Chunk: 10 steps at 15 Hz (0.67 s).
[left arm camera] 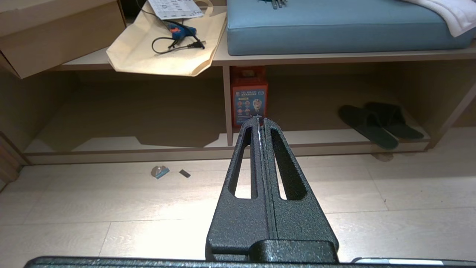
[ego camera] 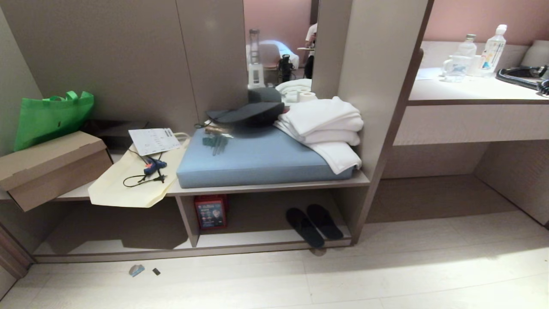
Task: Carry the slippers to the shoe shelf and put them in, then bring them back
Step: Pick up the slippers in the shoe cabinet
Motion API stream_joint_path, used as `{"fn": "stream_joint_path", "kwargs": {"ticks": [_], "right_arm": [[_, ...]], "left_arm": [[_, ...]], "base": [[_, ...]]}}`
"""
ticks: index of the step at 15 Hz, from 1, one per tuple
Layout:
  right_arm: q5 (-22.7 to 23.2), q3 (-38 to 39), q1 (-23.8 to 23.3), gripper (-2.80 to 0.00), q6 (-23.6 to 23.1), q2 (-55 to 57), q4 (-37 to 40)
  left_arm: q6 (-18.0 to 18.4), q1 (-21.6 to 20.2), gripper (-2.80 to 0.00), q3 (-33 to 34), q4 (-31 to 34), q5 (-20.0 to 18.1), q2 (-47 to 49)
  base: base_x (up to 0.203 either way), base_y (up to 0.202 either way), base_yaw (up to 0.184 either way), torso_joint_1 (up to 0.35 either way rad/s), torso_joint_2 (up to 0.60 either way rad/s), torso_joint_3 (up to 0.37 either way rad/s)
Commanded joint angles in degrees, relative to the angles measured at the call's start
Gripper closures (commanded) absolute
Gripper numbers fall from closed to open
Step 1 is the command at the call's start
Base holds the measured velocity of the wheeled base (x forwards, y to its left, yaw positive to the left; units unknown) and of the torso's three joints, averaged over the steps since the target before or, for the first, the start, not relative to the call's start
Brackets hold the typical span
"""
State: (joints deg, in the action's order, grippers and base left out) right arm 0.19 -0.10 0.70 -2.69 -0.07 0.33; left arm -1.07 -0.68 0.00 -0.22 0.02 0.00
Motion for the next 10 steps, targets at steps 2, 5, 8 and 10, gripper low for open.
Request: {"fn": "stream_joint_path", "kwargs": {"ticks": [2, 5, 8, 10], "right_arm": [[0.07, 0.01, 0.00, 0.00, -0.03, 0.07, 0.02], [-0.01, 0.01, 0.00, 0.00, -0.03, 0.07, 0.02], [0.00, 0.01, 0.00, 0.00, 0.06, 0.07, 0.02], [-0.01, 0.01, 0.00, 0.00, 0.06, 0.07, 0.02]], "left_arm": [[-0.04, -0.02, 0.00, 0.00, -0.04, 0.00, 0.09], [0.02, -0.02, 0.00, 0.00, -0.04, -0.01, 0.09], [0.02, -0.02, 0.00, 0.00, -0.04, 0.06, 0.09], [0.02, -0.02, 0.00, 0.00, 0.03, -0.02, 0.09]], "base": [[0.000, 0.000, 0.000, 0.000, 0.00, 0.000], [0.000, 0.000, 0.000, 0.000, 0.00, 0.000], [0.000, 0.000, 0.000, 0.000, 0.00, 0.000], [0.000, 0.000, 0.000, 0.000, 0.00, 0.000]]}}
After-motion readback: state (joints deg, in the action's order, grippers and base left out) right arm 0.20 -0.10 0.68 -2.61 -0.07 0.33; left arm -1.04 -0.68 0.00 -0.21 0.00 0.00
